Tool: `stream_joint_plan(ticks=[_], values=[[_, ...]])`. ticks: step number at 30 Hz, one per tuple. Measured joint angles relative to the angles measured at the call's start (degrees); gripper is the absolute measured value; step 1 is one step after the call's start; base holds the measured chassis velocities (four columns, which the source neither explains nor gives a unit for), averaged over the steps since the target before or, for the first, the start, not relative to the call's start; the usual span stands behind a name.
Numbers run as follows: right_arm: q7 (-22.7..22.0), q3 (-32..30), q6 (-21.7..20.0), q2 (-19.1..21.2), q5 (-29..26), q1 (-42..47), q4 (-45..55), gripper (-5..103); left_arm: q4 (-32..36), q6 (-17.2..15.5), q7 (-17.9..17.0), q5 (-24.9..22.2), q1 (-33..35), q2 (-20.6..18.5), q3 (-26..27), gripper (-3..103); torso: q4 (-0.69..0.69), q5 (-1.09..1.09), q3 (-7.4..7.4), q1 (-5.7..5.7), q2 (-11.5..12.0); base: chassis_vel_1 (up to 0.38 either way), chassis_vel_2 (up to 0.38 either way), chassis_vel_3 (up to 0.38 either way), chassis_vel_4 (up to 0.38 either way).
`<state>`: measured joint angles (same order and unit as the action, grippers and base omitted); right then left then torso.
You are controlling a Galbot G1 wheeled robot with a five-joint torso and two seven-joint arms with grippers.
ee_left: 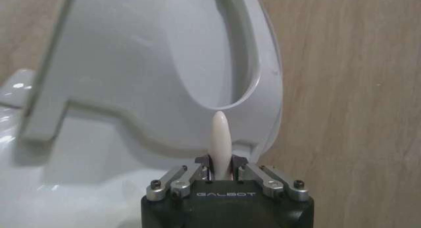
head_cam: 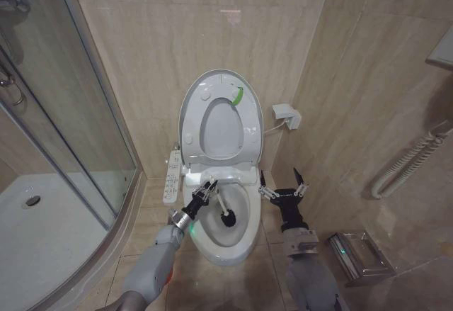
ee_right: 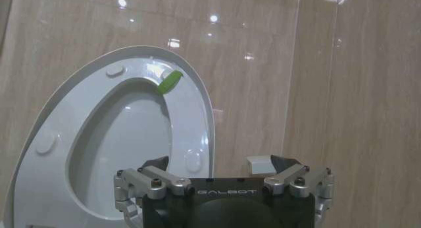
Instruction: Open the toilet lid, clean the toilet bowl with a toilet brush, close the toilet lid, and flush.
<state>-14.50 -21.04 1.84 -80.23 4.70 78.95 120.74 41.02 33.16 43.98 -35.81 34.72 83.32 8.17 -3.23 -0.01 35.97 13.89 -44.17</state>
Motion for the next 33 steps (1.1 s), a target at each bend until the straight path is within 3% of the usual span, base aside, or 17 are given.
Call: stream_joint_plan(ticks=[11,18,24,28,32,33], values=[[0.00,0.00,0.00,0.00,0.00,0.00,0.00,100,0.43,-0.52,0.19,-0.38,-4.94,3.08,-0.74,21,-0.02,0.01,0.00,0.01,0.01,0.000,0.000,0.000,0.000],[0.00,0.00,0.00,0.00,0.00,0.00,0.00,100,-1.82,-0.67,0.31,-0.79,-1.82,2.93,-0.34,21,0.01,0.01,-0.02,0.00,0.01,0.000,0.000,0.000,0.000],[0.00,0.00,0.00,0.00,0.00,0.00,0.00,100,-1.65,0.52,1.18,0.01,1.97,0.42,0.44,21,0.03,0.04,-0.05,-0.03,-0.02,0.000,0.000,0.000,0.000],[0.00,0.00,0.00,0.00,0.00,0.00,0.00,100,-1.43,1.68,1.42,1.92,2.87,-0.75,0.62,21,0.06,0.04,-0.05,-0.03,-0.03,0.000,0.000,0.000,0.000],[0.00,0.00,0.00,-0.01,0.00,0.00,0.00,100,-2.12,4.74,0.58,10.48,-0.25,-0.27,0.51,21,-0.06,-0.01,0.00,0.00,0.01,0.000,0.000,0.000,0.000],[0.00,0.00,0.00,0.00,0.00,0.00,0.00,100,-2.22,5.27,0.38,12.50,-0.95,-0.20,0.20,21,-0.04,-0.02,0.03,0.01,0.02,0.000,0.000,0.000,0.000]])
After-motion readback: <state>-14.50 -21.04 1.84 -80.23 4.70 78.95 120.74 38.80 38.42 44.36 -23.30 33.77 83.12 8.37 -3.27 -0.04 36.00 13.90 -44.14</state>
